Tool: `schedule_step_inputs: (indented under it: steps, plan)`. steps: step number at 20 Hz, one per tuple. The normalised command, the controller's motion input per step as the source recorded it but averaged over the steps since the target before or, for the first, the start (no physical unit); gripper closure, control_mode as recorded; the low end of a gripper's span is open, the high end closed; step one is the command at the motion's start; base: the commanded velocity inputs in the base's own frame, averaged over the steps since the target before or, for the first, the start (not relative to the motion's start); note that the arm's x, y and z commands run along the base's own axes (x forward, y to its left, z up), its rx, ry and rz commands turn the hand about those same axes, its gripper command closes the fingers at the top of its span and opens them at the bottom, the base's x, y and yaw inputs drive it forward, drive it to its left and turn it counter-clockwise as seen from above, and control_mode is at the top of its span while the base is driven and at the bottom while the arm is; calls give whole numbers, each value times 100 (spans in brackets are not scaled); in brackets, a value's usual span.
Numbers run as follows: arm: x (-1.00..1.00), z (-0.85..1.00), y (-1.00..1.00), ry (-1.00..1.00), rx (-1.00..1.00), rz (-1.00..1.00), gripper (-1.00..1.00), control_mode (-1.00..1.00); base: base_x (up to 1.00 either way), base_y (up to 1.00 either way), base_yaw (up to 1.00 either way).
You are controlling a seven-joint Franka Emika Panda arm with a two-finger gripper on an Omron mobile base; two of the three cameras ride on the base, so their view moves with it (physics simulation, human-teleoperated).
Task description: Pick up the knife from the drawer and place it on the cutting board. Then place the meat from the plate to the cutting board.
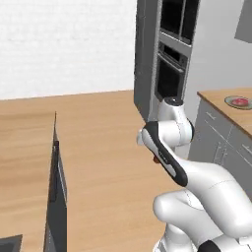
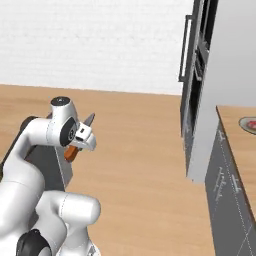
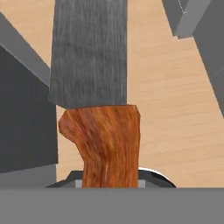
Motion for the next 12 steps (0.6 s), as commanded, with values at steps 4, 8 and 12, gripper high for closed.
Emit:
schedule_step_inputs:
  steps: [4, 8, 12]
  plan:
    - [0, 0, 0, 0, 0, 0, 100, 100, 1, -3, -78]
    - [0, 0, 0, 0, 0, 0, 100, 100, 12, 0, -74]
    - [0, 0, 0, 0, 0, 0, 100, 100, 48, 12, -64]
